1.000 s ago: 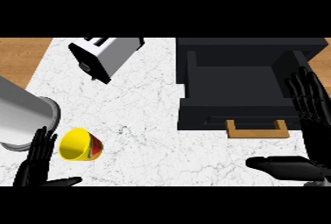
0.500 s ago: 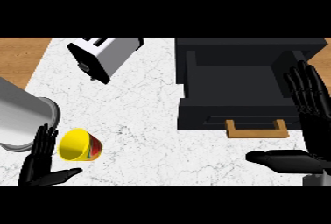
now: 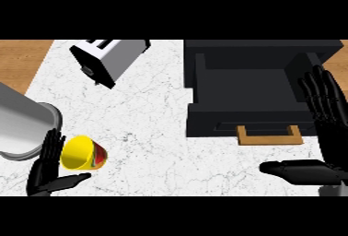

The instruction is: Pick up the cup, place it into the drawer and close the drawer

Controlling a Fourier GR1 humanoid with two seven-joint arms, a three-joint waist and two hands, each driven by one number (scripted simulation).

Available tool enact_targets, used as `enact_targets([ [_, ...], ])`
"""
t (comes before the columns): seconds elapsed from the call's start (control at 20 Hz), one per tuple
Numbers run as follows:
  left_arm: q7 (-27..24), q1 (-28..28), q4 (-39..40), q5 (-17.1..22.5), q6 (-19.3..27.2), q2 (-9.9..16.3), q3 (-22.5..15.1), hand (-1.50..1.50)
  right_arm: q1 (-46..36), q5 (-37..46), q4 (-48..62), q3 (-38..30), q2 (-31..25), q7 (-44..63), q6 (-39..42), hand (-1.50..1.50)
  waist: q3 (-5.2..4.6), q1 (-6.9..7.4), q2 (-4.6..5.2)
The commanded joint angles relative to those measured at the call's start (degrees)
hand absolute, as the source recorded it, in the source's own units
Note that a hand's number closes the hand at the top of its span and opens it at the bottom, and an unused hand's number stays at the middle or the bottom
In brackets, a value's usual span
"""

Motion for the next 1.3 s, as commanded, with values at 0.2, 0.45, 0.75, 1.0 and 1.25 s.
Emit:
enact_targets([
  [0.2,-8.88,-1.77,5.19,-1.02,-1.69,-2.82,-0.97,-1.5,1.01,-1.48,-1.59,-1.54,-0.98,1.02,1.07,-1.5,-0.04,-0.22,0.04],
  [0.45,-6.89,-4.93,4.98,0.0,-5.39,-1.93,-0.74,-1.5,-1.8,1.51,1.75,0.25,0.37,0.14,-0.79,-1.5,-0.06,-0.03,0.13],
  [0.75,-6.98,-3.99,3.63,0.49,-9.68,-3.05,-1.67,-1.5,-0.11,-0.21,-0.82,-0.02,-0.02,2.47,0.21,-1.5,-0.01,0.11,-0.09],
  [1.0,-6.15,-7.15,4.16,1.76,-12.64,-2.92,-1.08,1.5,-3.52,-2.8,1.42,-1.65,-0.65,3.47,0.73,-1.5,-0.13,-0.4,0.24],
  [1.25,-4.82,-5.67,1.54,2.0,-18.37,-4.7,-3.27,1.5,-1.01,-2.12,2.75,-2.35,-1.67,0.43,2.02,-1.5,-0.02,0.04,0.0],
])
